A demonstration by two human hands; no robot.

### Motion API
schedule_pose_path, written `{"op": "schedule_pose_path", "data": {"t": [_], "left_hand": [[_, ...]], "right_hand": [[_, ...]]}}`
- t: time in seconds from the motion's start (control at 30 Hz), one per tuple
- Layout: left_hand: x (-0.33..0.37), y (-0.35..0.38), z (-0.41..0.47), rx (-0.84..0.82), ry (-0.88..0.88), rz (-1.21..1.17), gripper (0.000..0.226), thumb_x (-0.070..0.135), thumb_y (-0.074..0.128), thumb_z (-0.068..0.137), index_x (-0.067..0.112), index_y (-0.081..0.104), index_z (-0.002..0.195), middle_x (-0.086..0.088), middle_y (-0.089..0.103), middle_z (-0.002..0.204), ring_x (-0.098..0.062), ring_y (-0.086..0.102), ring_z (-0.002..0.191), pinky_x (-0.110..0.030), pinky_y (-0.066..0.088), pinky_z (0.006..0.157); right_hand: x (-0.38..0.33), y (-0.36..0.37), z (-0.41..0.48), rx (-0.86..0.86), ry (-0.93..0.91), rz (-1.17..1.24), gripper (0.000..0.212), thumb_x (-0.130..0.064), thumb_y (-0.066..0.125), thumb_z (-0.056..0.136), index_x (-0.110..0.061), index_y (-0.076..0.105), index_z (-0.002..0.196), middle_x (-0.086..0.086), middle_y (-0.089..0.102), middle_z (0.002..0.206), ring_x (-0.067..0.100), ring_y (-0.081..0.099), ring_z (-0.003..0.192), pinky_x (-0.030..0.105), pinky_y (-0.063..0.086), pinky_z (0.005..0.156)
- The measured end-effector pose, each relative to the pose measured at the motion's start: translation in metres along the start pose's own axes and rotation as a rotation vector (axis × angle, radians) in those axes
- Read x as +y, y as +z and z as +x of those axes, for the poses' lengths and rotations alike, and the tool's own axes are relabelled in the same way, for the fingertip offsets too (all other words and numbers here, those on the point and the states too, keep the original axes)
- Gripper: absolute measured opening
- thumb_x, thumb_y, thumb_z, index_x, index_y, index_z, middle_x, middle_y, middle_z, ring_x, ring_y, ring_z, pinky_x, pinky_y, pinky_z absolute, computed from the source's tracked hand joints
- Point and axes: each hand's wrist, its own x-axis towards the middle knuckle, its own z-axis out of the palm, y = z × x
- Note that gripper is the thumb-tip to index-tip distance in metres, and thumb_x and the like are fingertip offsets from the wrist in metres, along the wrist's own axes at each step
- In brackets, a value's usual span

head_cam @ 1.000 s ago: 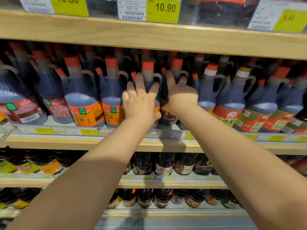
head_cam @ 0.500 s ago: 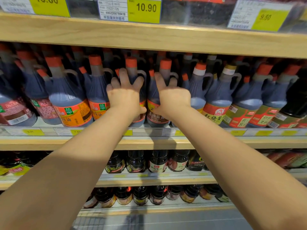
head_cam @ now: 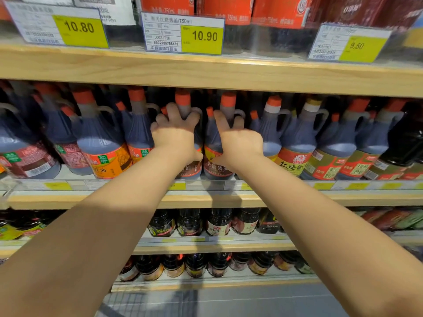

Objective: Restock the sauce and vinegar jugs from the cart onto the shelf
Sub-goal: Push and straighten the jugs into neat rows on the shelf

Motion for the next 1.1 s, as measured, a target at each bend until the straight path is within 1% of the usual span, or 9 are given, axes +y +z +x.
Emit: {"op": "schedule_pose_path", "data": {"t": [0.23, 0.33, 0.4, 0.47, 0.53, 0.63, 0.73, 0.9, 1.1], "left_hand": [[-0.01, 0.003, -0.006, 0.034, 0.066, -0.077, 0.09, 0.05, 0.078, 0.055, 0.033, 0.034, 0.132, -0.017, 0.023, 0.138, -0.041, 0.037, 0.116, -0.046, 0.041, 0.091], [-0.012, 0.008, -0.016, 0.05, 0.083, -0.123, 0.086, 0.051, 0.073, 0.066, 0.039, 0.028, 0.138, -0.017, 0.001, 0.154, -0.043, 0.028, 0.129, -0.049, 0.041, 0.095], [-0.013, 0.011, -0.028, 0.077, 0.105, -0.184, 0.081, 0.044, 0.069, 0.074, 0.039, 0.025, 0.141, -0.014, -0.01, 0.156, -0.044, 0.017, 0.137, -0.052, 0.041, 0.097], [-0.018, 0.013, -0.042, 0.13, 0.138, -0.246, 0.067, 0.036, 0.066, 0.077, 0.033, 0.034, 0.137, -0.015, 0.0, 0.156, -0.044, 0.02, 0.136, -0.05, 0.043, 0.096], [-0.033, 0.014, -0.051, 0.192, 0.115, -0.28, 0.05, 0.03, 0.062, 0.078, 0.022, 0.047, 0.126, -0.019, 0.026, 0.145, -0.043, 0.039, 0.124, -0.047, 0.044, 0.092], [-0.07, 0.011, -0.056, 0.235, -0.005, -0.279, 0.041, 0.028, 0.058, 0.08, 0.016, 0.049, 0.118, -0.017, 0.04, 0.13, -0.038, 0.044, 0.116, -0.047, 0.04, 0.093], [-0.112, 0.013, -0.065, 0.202, -0.077, -0.268, 0.047, 0.029, 0.057, 0.08, 0.02, 0.045, 0.125, -0.015, 0.033, 0.138, -0.035, 0.033, 0.128, -0.05, 0.033, 0.101], [-0.175, 0.024, -0.095, 0.055, -0.104, -0.254, 0.069, 0.034, 0.062, 0.078, 0.028, 0.031, 0.139, -0.012, 0.018, 0.15, -0.035, 0.022, 0.136, -0.051, 0.029, 0.106], [-0.199, 0.018, -0.097, 0.039, -0.003, -0.264, 0.08, 0.032, 0.063, 0.078, 0.032, 0.018, 0.145, -0.006, 0.011, 0.156, -0.033, 0.021, 0.139, -0.051, 0.031, 0.106]], "right_hand": [[-0.005, 0.004, -0.006, 0.023, 0.017, 0.066, 0.102, -0.035, 0.069, 0.078, -0.034, -0.006, 0.149, 0.021, 0.032, 0.139, 0.034, 0.064, 0.083, 0.031, 0.032, 0.052], [-0.007, 0.003, -0.016, 0.062, 0.021, 0.152, 0.094, -0.033, 0.067, 0.08, -0.035, 0.002, 0.149, 0.022, 0.022, 0.149, 0.035, 0.065, 0.085, 0.031, 0.037, 0.056], [-0.007, 0.001, -0.025, 0.167, 0.02, 0.209, 0.082, -0.036, 0.066, 0.079, -0.032, 0.019, 0.147, 0.022, 0.029, 0.147, 0.036, 0.065, 0.079, 0.031, 0.04, 0.055], [-0.009, -0.002, -0.029, 0.273, 0.018, 0.295, 0.072, -0.034, 0.069, 0.075, -0.023, 0.039, 0.139, 0.024, 0.043, 0.133, 0.039, 0.063, 0.075, 0.034, 0.046, 0.053], [-0.018, -0.007, -0.025, 0.337, -0.02, 0.333, 0.06, -0.027, 0.072, 0.073, -0.012, 0.052, 0.128, 0.026, 0.054, 0.115, 0.042, 0.061, 0.075, 0.038, 0.049, 0.055], [-0.051, -0.015, -0.017, 0.376, -0.15, 0.344, 0.047, -0.019, 0.071, 0.071, -0.006, 0.06, 0.114, 0.024, 0.059, 0.101, 0.041, 0.061, 0.069, 0.039, 0.049, 0.051], [-0.092, -0.017, -0.018, 0.274, -0.21, 0.38, 0.05, -0.021, 0.064, 0.075, -0.011, 0.055, 0.124, 0.02, 0.058, 0.108, 0.04, 0.061, 0.081, 0.039, 0.049, 0.056], [-0.142, -0.005, -0.032, 0.128, -0.155, 0.414, 0.069, -0.027, 0.06, 0.08, -0.023, 0.031, 0.143, 0.01, 0.037, 0.139, 0.034, 0.055, 0.11, 0.041, 0.049, 0.069], [-0.164, -0.001, -0.04, 0.075, -0.048, 0.394, 0.085, -0.032, 0.066, 0.079, -0.029, 0.016, 0.148, 0.012, 0.021, 0.15, 0.034, 0.058, 0.105, 0.035, 0.045, 0.067]]}}
